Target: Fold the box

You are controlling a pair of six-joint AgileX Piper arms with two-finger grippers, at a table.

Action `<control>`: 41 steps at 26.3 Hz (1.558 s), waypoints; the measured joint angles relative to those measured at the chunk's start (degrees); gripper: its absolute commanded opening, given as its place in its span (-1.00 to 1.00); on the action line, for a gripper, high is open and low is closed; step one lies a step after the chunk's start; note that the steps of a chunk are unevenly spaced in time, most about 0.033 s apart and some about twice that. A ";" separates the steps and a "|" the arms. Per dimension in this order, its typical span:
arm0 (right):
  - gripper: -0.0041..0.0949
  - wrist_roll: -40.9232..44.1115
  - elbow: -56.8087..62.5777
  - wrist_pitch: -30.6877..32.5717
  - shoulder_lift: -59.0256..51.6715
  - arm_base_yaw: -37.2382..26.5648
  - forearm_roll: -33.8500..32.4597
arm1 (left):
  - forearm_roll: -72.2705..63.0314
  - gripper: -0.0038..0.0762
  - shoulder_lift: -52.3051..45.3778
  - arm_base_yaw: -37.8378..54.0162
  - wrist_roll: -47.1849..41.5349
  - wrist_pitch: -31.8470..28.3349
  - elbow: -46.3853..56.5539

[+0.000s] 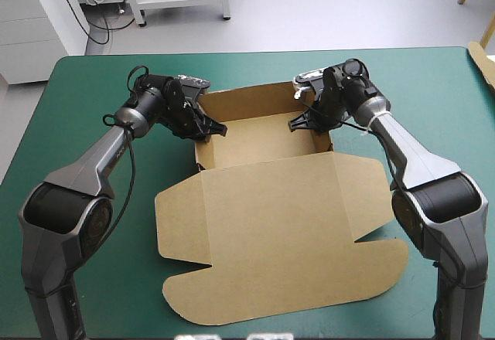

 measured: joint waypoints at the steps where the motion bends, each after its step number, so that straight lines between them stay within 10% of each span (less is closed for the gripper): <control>1: -0.16 -0.17 -0.98 0.86 0.55 0.00 -0.04 | -0.45 0.13 0.19 -0.12 0.27 1.27 -0.40; 18: -0.06 -0.70 -10.76 4.42 -7.97 0.00 0.28 | 2.28 0.13 -2.41 -0.39 -1.43 12.06 -15.84; 31: -0.06 -0.27 -10.87 5.23 -19.32 0.00 1.50 | 3.35 0.13 -23.73 -0.39 0.41 12.93 -19.29; 37: -0.06 -0.27 -10.79 5.43 -21.76 0.05 1.97 | 4.68 0.05 -34.46 -0.39 1.96 12.93 -10.48; 41: -0.06 -0.27 -6.86 5.43 -21.37 0.05 1.89 | 7.11 -0.42 -42.18 -0.39 3.23 12.93 6.29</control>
